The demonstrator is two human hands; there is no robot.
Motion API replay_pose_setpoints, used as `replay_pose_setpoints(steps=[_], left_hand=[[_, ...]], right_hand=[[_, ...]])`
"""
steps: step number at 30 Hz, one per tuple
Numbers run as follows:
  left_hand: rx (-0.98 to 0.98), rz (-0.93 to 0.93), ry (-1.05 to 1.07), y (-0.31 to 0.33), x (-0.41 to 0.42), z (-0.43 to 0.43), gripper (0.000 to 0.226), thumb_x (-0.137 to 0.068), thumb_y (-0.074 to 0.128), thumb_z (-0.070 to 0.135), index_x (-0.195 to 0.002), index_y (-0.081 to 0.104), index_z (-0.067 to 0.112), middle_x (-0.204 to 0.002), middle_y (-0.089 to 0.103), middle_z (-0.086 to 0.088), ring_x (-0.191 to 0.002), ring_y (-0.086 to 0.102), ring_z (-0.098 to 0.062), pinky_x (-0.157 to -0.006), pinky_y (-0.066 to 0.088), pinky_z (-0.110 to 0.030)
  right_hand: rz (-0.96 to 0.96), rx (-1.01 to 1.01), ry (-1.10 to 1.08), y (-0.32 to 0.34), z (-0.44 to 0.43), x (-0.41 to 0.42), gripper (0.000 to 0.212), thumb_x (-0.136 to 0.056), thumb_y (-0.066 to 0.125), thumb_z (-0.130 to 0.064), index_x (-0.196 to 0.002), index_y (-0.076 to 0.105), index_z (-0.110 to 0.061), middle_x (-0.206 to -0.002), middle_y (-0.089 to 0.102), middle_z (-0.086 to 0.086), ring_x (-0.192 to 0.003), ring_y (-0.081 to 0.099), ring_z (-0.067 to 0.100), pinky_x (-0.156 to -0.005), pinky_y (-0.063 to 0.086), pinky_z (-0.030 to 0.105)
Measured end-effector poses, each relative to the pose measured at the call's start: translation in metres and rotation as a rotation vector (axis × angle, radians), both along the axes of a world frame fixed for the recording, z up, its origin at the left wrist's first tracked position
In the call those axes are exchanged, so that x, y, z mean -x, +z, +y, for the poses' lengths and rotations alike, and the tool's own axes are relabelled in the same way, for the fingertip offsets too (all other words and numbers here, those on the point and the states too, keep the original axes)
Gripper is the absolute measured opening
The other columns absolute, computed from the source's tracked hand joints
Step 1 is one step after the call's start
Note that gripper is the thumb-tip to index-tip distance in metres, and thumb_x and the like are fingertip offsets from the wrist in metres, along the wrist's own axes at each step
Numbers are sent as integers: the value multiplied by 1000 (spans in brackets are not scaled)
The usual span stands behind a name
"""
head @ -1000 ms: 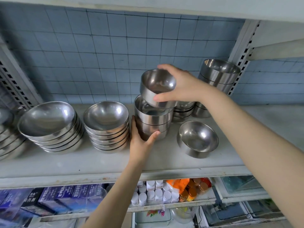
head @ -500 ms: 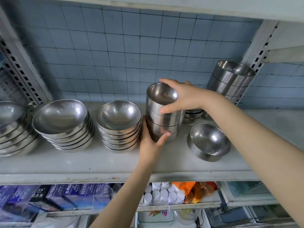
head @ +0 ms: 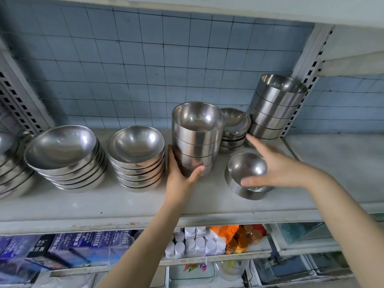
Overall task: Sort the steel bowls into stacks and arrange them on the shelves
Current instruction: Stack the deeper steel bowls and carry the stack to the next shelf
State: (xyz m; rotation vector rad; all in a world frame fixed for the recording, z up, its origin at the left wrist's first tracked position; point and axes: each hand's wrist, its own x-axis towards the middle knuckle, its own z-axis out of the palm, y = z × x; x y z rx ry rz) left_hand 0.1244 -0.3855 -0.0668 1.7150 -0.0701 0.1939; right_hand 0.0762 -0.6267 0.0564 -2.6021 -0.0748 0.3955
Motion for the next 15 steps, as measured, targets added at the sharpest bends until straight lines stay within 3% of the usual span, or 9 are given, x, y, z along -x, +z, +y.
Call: replay_pose_setpoints(steps=[4, 7, 9, 11, 15], left_hand=[[-9, -19, -13, 1, 0, 1, 103, -70, 85, 32, -149, 19, 28, -151, 36, 14, -132, 39, 3, -107, 31, -13], [-21, -18, 6, 1, 0, 1, 105, -68, 85, 38, -150, 19, 28, -151, 37, 12, -134, 39, 0, -113, 34, -25], [-27, -21, 14, 1, 1, 1, 113, -65, 83, 46, -152, 15, 27, -153, 37, 9, -138, 38, -6, -115, 34, -36], [-27, -9, 22, 2, 2, 1, 115, -65, 83, 46, -153, 13, 28, -155, 34, 8, -140, 36, -8, -116, 32, -39], [-6, -11, 24, 4, 3, 1, 110, -72, 85, 27, -155, 12, 24, -154, 35, 7, -138, 37, -8, -116, 31, -35]], right_hand=[[-50, 126, -31, -32, 1, 8, 127, -59, 80, -70, -155, -1, -49, -166, 14, -7, -151, 15, 20, -120, 22, 40], [-122, 146, -91, -41, -2, 5, 127, -55, 78, -75, -153, 1, -53, -168, -9, -7, -153, -7, 19, -121, 13, 46], [-78, 137, -101, -44, -7, 2, 133, -49, 74, -81, -152, -5, -55, -167, -11, -10, -153, -12, 19, -122, 12, 48], [-24, 76, -103, -45, -8, 1, 134, -52, 78, -77, -153, -6, -52, -166, -1, -15, -153, -1, 21, -121, 18, 48], [-75, -85, -135, -43, -10, 4, 126, -54, 85, -66, -152, 7, -51, -163, 17, -15, -148, 15, 20, -114, 29, 45]])
